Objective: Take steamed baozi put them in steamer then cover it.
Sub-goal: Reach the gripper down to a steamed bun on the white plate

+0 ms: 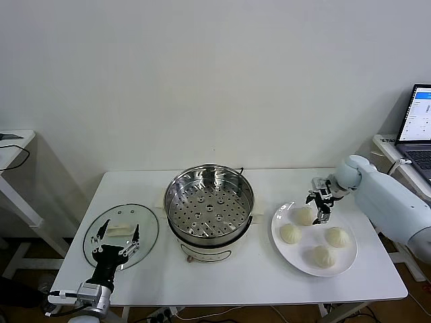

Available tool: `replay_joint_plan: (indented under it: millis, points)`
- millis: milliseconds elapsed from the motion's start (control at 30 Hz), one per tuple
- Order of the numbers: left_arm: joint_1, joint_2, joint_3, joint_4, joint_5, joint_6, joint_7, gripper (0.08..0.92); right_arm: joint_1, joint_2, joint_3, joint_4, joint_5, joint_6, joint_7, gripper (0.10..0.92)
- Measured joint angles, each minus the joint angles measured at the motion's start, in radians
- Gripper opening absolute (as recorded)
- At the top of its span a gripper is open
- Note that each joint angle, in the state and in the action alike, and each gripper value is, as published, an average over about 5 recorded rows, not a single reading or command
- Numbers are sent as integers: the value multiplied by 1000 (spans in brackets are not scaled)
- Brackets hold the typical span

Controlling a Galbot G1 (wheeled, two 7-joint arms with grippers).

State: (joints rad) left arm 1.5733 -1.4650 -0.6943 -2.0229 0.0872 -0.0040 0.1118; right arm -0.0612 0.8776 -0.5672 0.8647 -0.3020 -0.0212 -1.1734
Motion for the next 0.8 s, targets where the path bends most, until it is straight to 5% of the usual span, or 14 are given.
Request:
replay_joint_plan:
  millis: [400, 800]
  points:
    - [2, -5, -1, 1, 4, -2, 0, 823, -4, 20, 5, -25, -35, 12, 0, 820]
    - [4, -11, 0, -2, 5, -3, -1, 823, -6, 21, 7, -18, -42, 17, 5, 696]
